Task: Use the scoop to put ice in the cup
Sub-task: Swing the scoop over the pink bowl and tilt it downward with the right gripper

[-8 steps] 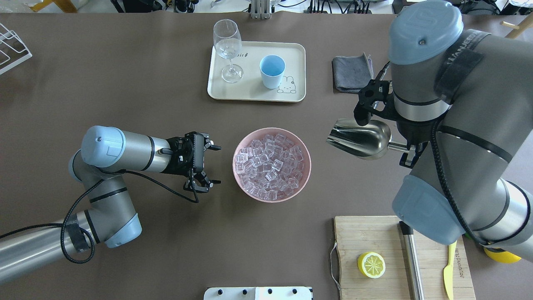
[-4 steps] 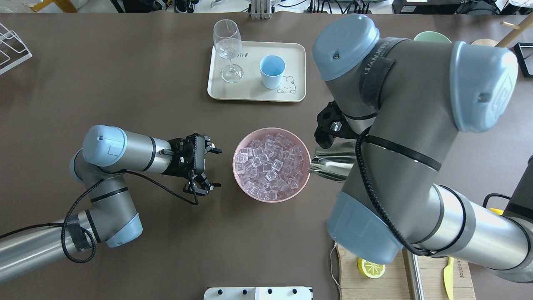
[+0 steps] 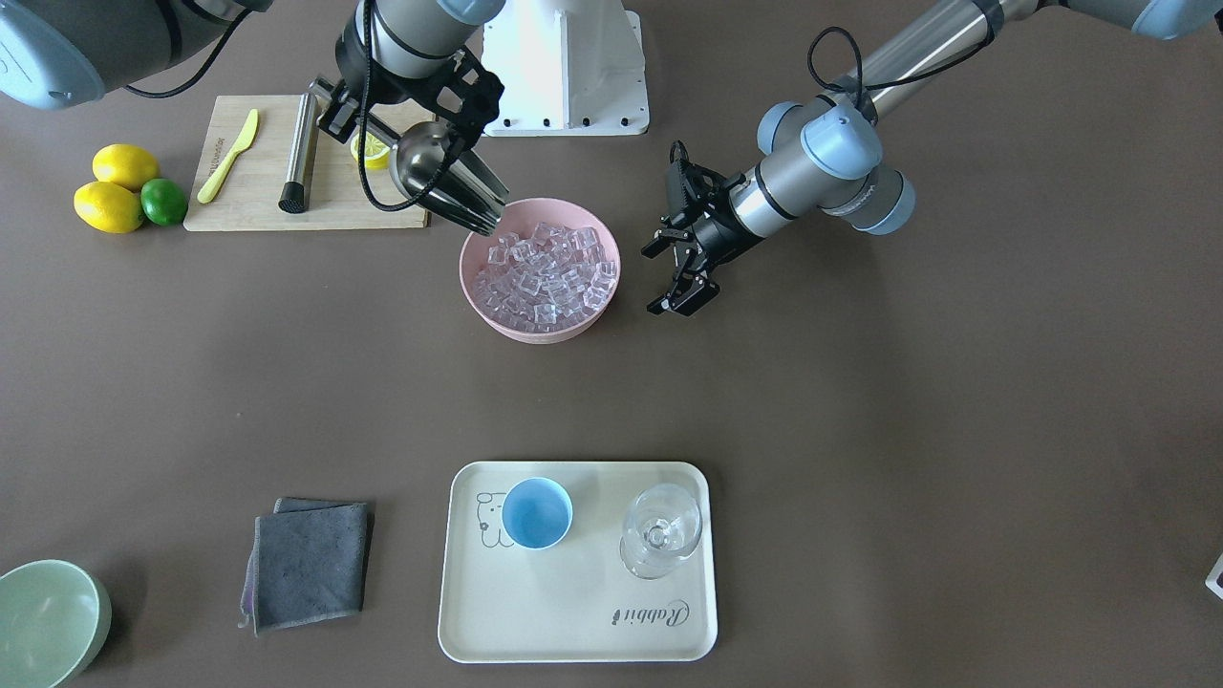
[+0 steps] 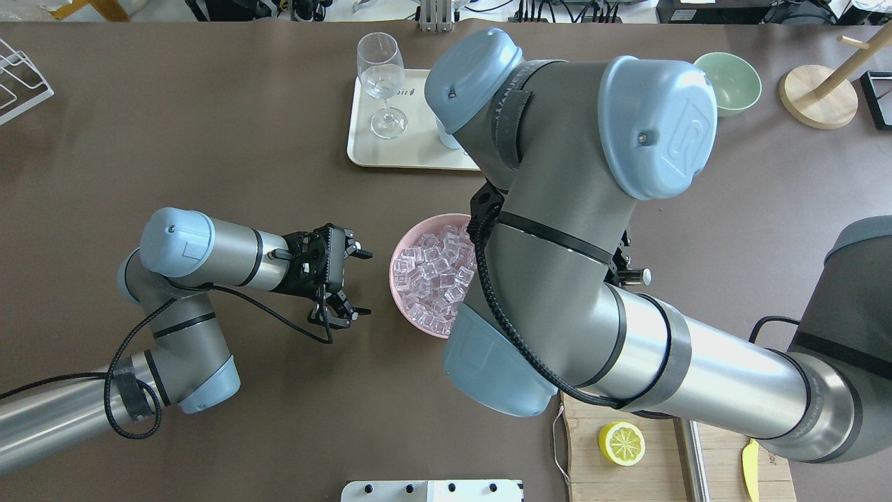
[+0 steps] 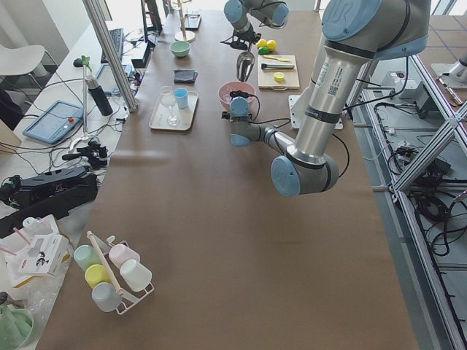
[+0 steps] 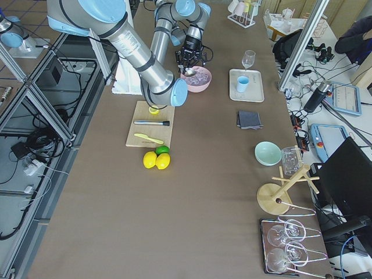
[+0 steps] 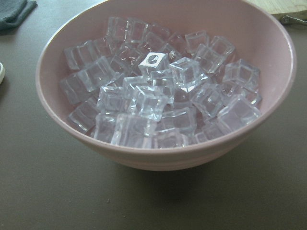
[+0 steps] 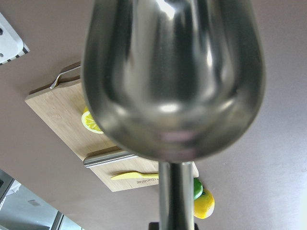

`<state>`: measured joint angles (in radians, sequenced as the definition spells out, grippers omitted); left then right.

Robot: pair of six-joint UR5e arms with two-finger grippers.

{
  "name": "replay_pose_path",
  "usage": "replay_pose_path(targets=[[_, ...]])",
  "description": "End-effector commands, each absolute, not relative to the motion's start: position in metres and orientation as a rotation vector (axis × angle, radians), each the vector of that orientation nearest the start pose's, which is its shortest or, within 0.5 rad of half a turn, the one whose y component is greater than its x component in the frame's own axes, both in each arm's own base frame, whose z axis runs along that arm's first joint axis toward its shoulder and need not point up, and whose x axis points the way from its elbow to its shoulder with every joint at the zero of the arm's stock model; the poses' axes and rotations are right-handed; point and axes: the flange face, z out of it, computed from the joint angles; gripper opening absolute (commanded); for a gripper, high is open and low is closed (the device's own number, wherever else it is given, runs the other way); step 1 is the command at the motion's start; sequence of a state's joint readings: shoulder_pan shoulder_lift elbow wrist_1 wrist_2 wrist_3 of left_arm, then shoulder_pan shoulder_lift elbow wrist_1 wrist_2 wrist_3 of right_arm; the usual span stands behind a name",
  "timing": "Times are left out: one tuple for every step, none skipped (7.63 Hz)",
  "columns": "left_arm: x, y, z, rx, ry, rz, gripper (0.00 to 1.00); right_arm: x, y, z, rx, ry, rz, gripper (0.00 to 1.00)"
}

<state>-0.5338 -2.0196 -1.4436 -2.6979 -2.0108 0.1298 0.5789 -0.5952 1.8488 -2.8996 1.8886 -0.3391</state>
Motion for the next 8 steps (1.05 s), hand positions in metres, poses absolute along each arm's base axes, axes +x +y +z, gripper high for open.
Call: replay_pose_path(targets=[[0.522,-0.412,0.334,1.188,1.042,1.268,0.98,-0.438,-0.407,0.132,-0.249,-0.272,-1.3,0.0],[0.522,-0.412,0.334,1.183,1.047,1.271,0.98,-0.449,-0.415,0.13,-0.277,-0.253,-1.306,0.0],[0.522,-0.412,0.334,1.183,1.047,1.271,0.98,-0.458,-0.425,0.122,-0.31,-0.213,-1.315,0.0],[0.522,-0.411,0.334,1.183,1.048,1.274,0.98,-0.464,-0.428,0.123,-0.331,-0.205,-1.311,0.0],[0.522,-0.411,0.334,1.183,1.048,1.274,0.98,-0.473,-0.435,0.129,-0.369,-0.188,-1.304,0.0],[0.522,-0.411,0.334,1.184,1.046,1.273,0.98,-0.482,-0.439,0.132,-0.399,-0.178,-1.299,0.0],[0.522,-0.411,0.334,1.185,1.045,1.272,0.98,-0.486,-0.437,0.133,-0.403,-0.175,-1.303,0.0],[0.523,-0.411,0.335,1.183,1.045,1.272,0.98,-0.491,-0.433,0.135,-0.407,-0.17,-1.307,0.0]])
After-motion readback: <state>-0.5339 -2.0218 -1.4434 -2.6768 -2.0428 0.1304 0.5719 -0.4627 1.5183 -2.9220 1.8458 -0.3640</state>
